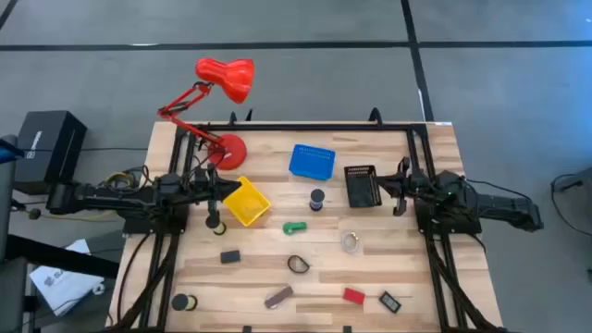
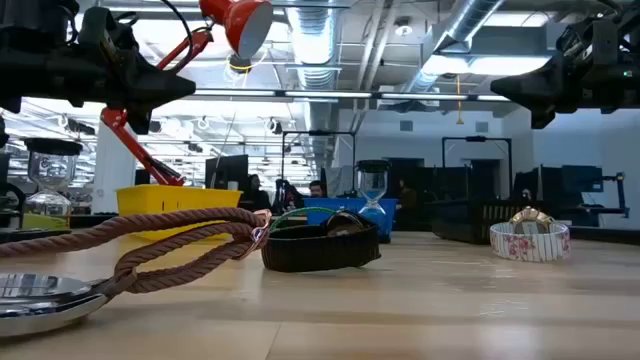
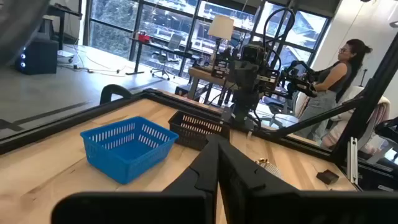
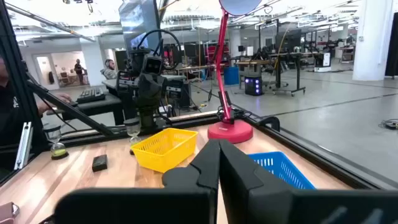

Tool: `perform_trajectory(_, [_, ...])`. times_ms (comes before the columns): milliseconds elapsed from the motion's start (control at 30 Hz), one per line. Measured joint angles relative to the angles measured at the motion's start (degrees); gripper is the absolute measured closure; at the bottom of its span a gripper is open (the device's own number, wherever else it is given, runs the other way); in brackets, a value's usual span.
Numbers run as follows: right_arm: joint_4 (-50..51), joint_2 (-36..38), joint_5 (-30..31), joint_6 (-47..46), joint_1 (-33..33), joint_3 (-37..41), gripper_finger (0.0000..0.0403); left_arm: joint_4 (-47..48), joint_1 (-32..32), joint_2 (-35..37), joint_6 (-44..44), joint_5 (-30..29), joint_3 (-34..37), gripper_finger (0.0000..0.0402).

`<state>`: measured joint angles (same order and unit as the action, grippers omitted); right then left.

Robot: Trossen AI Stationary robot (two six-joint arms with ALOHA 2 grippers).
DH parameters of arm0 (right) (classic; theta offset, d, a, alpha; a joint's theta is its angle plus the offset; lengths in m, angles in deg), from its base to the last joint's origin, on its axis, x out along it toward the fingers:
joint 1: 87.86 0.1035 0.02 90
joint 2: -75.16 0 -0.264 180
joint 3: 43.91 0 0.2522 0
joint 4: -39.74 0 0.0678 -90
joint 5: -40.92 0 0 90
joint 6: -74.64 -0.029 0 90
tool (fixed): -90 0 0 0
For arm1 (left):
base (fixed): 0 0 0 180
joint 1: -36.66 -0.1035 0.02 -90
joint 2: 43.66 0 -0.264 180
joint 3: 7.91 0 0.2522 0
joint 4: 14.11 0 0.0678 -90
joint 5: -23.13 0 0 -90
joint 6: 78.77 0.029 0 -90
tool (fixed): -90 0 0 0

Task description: Pick & Place Office items

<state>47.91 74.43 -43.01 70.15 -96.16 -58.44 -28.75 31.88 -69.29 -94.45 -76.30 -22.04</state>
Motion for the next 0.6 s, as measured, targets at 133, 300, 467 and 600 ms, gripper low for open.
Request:
perform_trajectory(133, [-0.02, 0.00, 0.00, 0.19, 0.01, 0.00, 0.0401, -0.14, 0.00, 0.00, 0.00, 0.01, 0.01, 0.0400])
perform_trajectory(300, [-0.02, 0.02, 0.00, 0.39, 0.00, 0.00, 0.0401, -0.48, 0.00, 0.02, 1.75, 0.02, 0.00, 0.0400])
perform_trajectory(467, [-0.02, 0.02, 0.00, 0.39, 0.00, 0.00, 0.0401, -1.40, -0.01, 0.00, 1.73, 0.08, 0.01, 0.0400])
perform_trajectory(600, [-0.02, 0.02, 0.00, 0.40, 0.00, 0.00, 0.0401, -2.20, -0.01, 0.00, 1.64, 0.32, 0.00, 0.0400])
